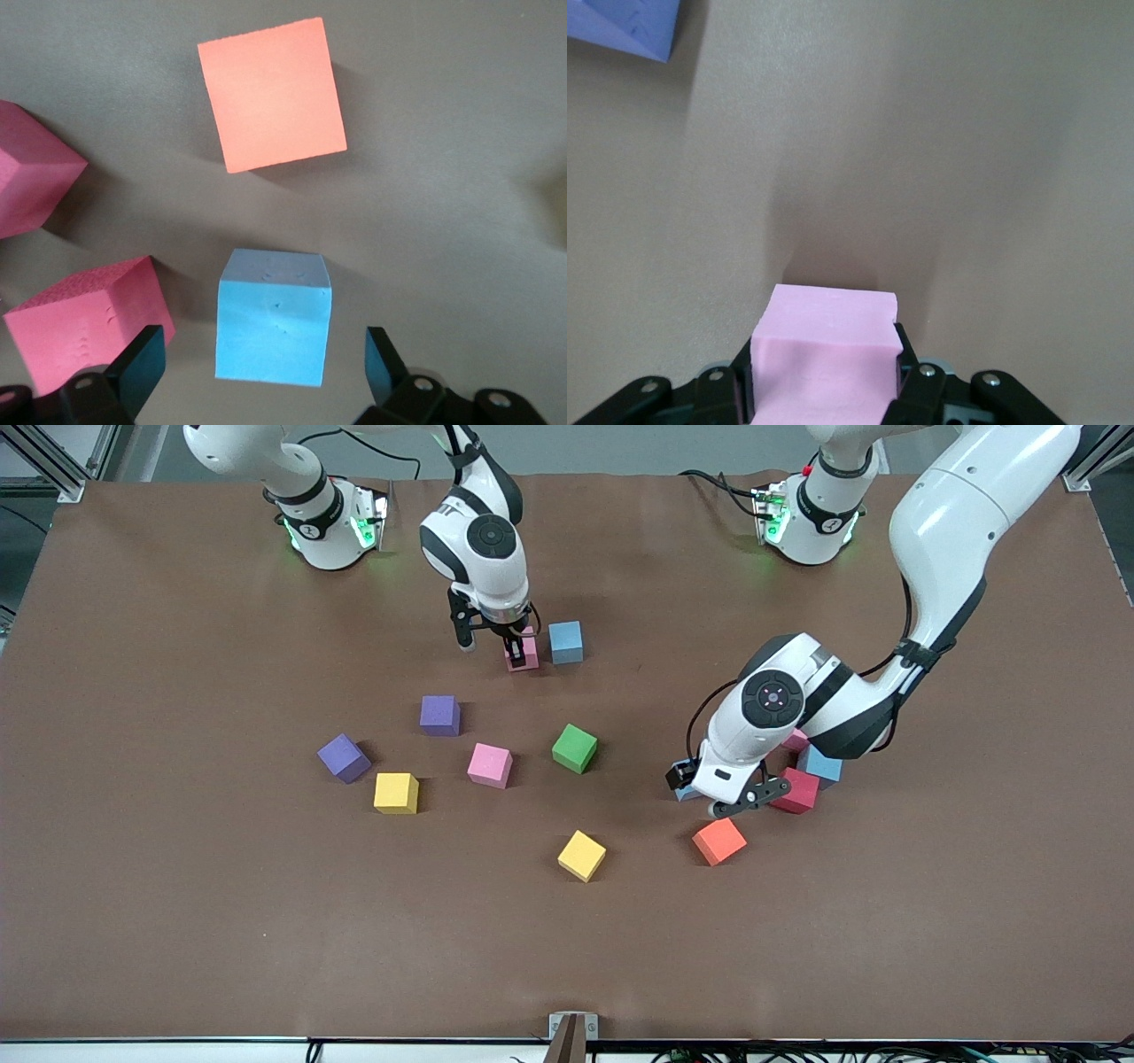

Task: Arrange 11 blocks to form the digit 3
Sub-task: 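Reach the left gripper to the second light blue cube and grasp it, then lift and carry the blue cube toward the placed cubes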

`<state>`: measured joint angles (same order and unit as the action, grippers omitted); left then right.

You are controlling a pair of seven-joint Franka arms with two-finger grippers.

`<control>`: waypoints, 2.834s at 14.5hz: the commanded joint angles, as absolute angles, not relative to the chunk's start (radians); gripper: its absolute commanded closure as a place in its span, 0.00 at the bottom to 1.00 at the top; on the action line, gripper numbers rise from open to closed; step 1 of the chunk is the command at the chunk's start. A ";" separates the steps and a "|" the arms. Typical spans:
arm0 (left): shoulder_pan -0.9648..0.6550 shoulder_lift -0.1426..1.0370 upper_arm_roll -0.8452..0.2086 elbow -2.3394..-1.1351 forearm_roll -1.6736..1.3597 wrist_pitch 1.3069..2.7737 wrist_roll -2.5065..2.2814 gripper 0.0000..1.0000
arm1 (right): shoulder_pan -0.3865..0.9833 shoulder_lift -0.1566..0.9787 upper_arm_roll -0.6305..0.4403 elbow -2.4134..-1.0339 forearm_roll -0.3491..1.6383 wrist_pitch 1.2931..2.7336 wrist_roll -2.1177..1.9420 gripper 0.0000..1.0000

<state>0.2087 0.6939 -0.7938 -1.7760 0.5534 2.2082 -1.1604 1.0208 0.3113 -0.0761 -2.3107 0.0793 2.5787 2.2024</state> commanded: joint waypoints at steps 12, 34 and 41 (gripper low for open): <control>0.137 0.758 -0.713 -1.773 0.634 2.278 -1.204 0.35 | 1.065 0.354 -0.083 -2.266 0.098 2.571 2.253 0.99; 0.155 0.627 -0.942 -2.014 0.617 2.227 -2.207 0.72 | 1.091 0.371 -0.083 -2.253 0.098 2.579 2.260 0.99; 0.156 0.629 -1.025 -2.072 0.617 2.227 -2.525 0.73 | 1.091 0.373 -0.083 -2.252 0.098 2.580 2.260 0.99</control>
